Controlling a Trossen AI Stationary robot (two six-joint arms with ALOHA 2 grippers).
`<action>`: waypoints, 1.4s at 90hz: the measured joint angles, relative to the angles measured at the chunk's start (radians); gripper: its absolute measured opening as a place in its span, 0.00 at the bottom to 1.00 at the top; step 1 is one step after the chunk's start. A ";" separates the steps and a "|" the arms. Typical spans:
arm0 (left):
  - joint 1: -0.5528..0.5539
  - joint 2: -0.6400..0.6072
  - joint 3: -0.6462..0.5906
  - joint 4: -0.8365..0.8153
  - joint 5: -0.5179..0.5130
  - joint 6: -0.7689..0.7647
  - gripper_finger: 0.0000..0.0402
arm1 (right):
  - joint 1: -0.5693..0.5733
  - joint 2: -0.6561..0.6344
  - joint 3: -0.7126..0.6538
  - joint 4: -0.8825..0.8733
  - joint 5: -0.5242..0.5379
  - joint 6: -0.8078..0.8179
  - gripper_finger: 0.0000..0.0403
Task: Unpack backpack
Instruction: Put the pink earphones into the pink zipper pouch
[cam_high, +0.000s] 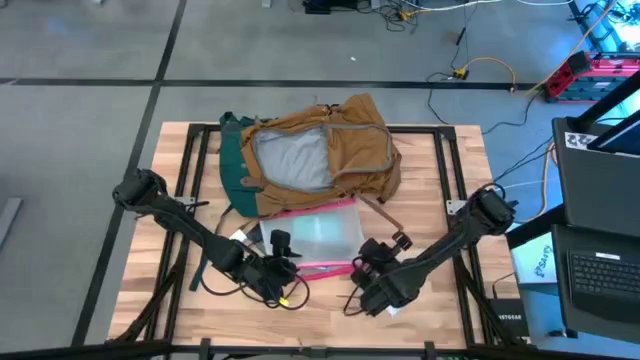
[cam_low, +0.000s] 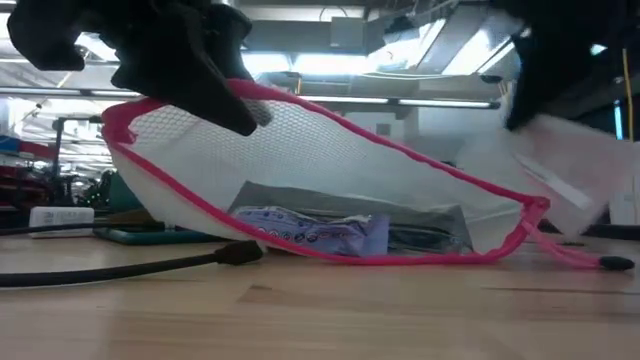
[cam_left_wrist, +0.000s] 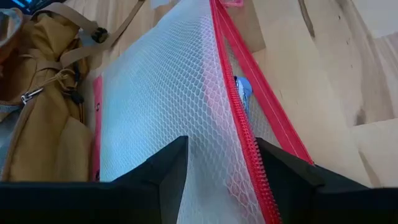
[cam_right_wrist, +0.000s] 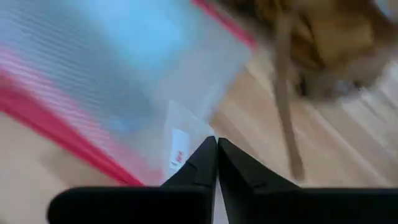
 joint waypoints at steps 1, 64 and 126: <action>0.000 0.000 0.000 0.000 0.000 -0.001 0.41 | 0.002 0.000 0.006 0.008 0.006 -0.011 0.00; 0.001 0.000 0.000 0.002 -0.033 -0.036 0.41 | -0.016 -0.001 -0.053 0.697 0.000 -0.471 0.00; -0.001 0.000 0.000 0.055 -0.063 -0.059 0.41 | -0.179 0.000 -0.183 1.015 -0.177 -0.636 0.00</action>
